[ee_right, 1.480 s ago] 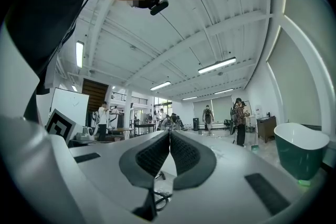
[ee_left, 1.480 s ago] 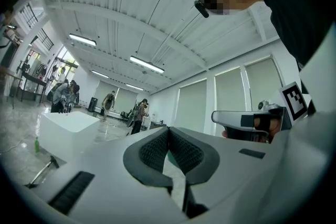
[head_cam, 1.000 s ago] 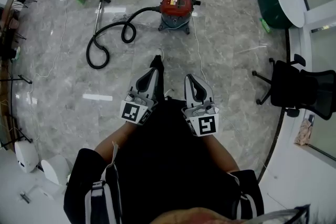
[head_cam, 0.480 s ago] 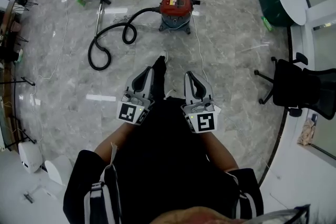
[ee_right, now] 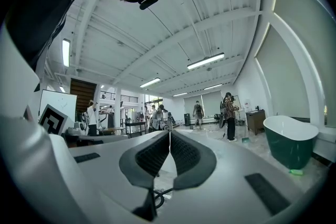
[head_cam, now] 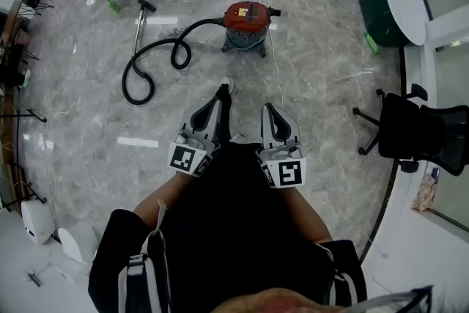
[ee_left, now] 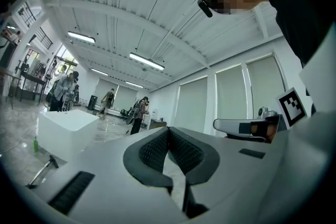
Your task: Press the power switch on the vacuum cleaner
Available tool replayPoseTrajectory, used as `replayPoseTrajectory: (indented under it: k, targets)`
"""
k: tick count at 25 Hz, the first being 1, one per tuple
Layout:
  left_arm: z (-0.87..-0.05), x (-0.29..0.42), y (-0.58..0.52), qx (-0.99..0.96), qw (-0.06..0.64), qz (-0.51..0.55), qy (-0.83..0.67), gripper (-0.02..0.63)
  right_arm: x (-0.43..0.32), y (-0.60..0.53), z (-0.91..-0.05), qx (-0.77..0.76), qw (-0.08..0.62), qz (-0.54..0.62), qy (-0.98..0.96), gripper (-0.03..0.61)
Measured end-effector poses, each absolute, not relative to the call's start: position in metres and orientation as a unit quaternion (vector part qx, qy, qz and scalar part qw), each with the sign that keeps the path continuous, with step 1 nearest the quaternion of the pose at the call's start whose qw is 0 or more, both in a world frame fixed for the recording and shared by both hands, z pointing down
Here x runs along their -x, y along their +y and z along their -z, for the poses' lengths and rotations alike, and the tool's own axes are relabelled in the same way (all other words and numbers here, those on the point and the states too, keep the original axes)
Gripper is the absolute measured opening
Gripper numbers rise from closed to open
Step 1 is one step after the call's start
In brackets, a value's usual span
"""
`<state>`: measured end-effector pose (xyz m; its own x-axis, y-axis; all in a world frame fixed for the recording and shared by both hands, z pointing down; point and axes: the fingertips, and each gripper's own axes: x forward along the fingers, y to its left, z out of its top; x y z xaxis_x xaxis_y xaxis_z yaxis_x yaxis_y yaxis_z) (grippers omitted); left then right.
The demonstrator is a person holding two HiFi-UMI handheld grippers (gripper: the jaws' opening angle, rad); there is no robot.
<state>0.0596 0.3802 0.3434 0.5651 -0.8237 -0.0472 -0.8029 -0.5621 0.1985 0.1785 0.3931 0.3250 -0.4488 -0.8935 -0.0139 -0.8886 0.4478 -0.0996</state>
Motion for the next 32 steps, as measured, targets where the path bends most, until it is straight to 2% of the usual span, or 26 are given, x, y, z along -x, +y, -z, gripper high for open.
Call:
replayPoseTrajectory:
  k: [9, 17, 21, 27, 32]
  targets:
    - [-0.346, -0.048, 0.317, -0.873, 0.113, 0.101, -0.464, 0.02, -0.164, 0.337, -0.326, 0.523, 0.006, 0.028, 0.852, 0.02]
    - [-0.372, -0.05, 0.221, -0.884, 0.139, 0.08, -0.44, 0.02, -0.16, 0.24, -0.314, 0.532, 0.001, 0.007, 0.847, 0.02]
    - [-0.382, -0.032, 0.166, -0.863, 0.169, 0.08, -0.469, 0.02, -0.154, 0.179, -0.321, 0.527, -0.033, 0.02, 0.849, 0.02]
    - [-0.385, 0.0, 0.092, -0.846, 0.175, 0.09, -0.496, 0.02, -0.15, 0.097, -0.329, 0.533, -0.078, 0.035, 0.842, 0.02]
    - [-0.374, 0.022, 0.047, -0.842, 0.176, 0.099, -0.5, 0.02, -0.14, 0.051, -0.326, 0.536, -0.078, 0.03, 0.84, 0.02]
